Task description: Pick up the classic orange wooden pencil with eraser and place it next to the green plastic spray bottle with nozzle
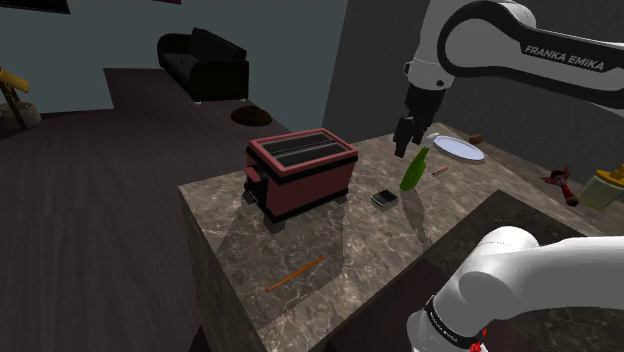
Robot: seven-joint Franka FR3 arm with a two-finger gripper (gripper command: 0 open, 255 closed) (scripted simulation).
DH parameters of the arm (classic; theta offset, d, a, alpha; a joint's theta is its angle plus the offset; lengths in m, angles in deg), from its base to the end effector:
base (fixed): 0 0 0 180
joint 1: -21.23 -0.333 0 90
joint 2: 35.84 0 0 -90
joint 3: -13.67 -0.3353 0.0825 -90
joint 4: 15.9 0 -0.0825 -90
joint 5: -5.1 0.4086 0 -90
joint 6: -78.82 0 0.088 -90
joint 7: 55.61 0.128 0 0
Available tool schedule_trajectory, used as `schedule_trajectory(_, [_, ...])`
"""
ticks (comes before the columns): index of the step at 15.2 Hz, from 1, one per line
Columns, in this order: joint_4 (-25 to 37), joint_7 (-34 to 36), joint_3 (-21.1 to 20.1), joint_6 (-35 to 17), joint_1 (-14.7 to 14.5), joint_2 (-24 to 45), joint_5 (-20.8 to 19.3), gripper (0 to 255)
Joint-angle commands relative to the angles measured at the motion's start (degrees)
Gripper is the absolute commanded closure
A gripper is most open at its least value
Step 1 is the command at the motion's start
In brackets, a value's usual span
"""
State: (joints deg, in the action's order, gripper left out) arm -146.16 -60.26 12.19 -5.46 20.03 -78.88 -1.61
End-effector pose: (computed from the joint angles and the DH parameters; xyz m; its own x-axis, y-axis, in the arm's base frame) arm 0.3171 0.0015 0.6054 0.9923 0.1074 -0.0613 0.1146 -0.9849 0.1297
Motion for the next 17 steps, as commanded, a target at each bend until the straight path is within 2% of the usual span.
schedule_trajectory(1, [0.00, 0.00, 0.00, 0.00, 0.00, 0.00, 0.00, 0])
schedule_trajectory(17, [-3.70, -24.12, -0.83, -19.54, -14.88, 19.08, 8.31, 0])
